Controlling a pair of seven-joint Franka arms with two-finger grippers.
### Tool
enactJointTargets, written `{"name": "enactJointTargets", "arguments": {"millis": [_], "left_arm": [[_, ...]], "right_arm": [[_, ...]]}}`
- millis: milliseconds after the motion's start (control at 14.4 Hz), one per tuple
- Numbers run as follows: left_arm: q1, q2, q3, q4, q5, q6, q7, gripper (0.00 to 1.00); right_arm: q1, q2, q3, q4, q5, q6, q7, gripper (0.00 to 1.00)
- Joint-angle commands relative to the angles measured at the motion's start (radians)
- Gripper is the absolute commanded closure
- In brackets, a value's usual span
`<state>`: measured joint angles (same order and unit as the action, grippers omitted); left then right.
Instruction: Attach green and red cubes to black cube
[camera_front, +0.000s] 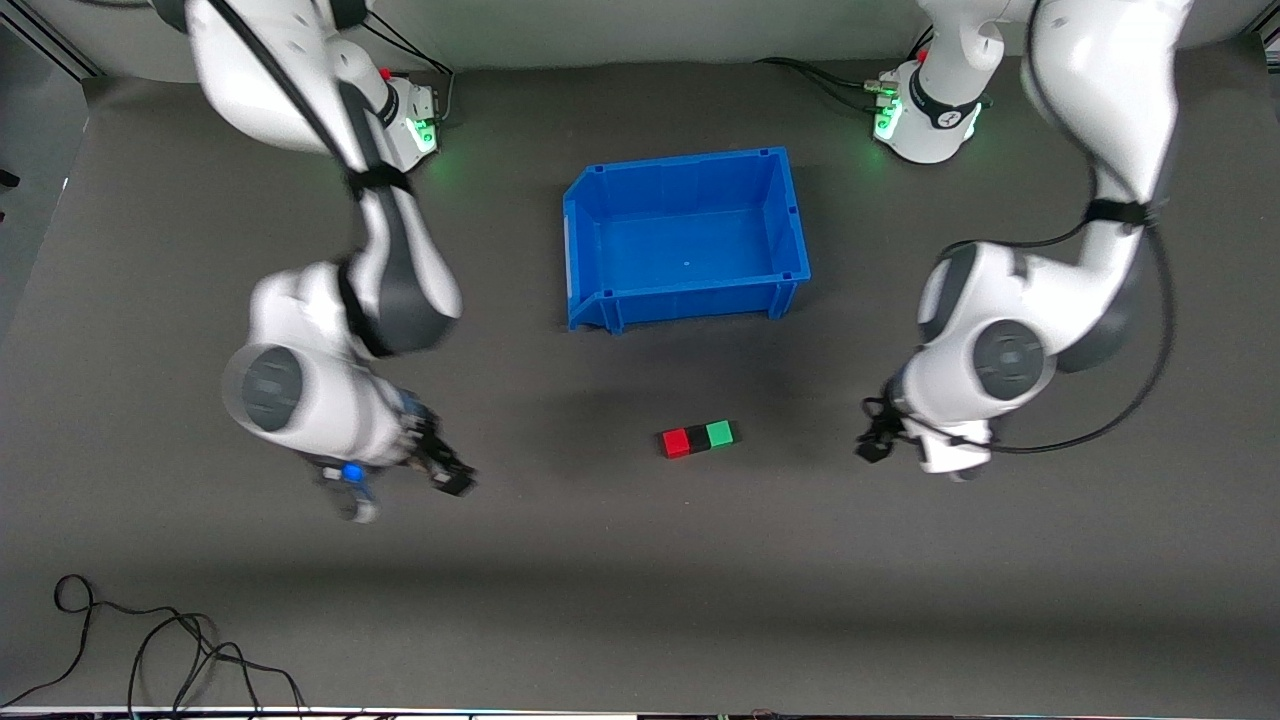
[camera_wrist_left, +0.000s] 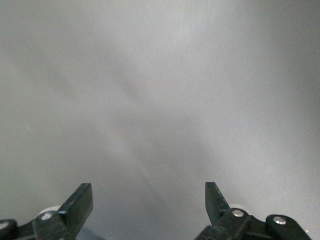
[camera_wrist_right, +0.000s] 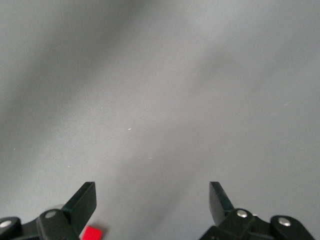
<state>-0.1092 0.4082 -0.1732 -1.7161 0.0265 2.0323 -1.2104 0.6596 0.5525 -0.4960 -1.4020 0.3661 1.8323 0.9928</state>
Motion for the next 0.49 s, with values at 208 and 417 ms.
{"name": "enactJointTargets", "arguments": {"millis": [208,417], "left_arm": [[0.146,-0.202,-0.005,-0.151,0.007,-0.039,0.350,0.00],[0.216,-0.275,-0.003,-0.171,0.010,-0.125,0.707,0.00]], "right_arm": [[-0.079,-0.314,0.040,-0.165,-0.266,-0.102,-0.244,0.00],[-0.346,-0.442,0.251,-0.225,-0.352,-0.117,-0.434,0.00]]}}
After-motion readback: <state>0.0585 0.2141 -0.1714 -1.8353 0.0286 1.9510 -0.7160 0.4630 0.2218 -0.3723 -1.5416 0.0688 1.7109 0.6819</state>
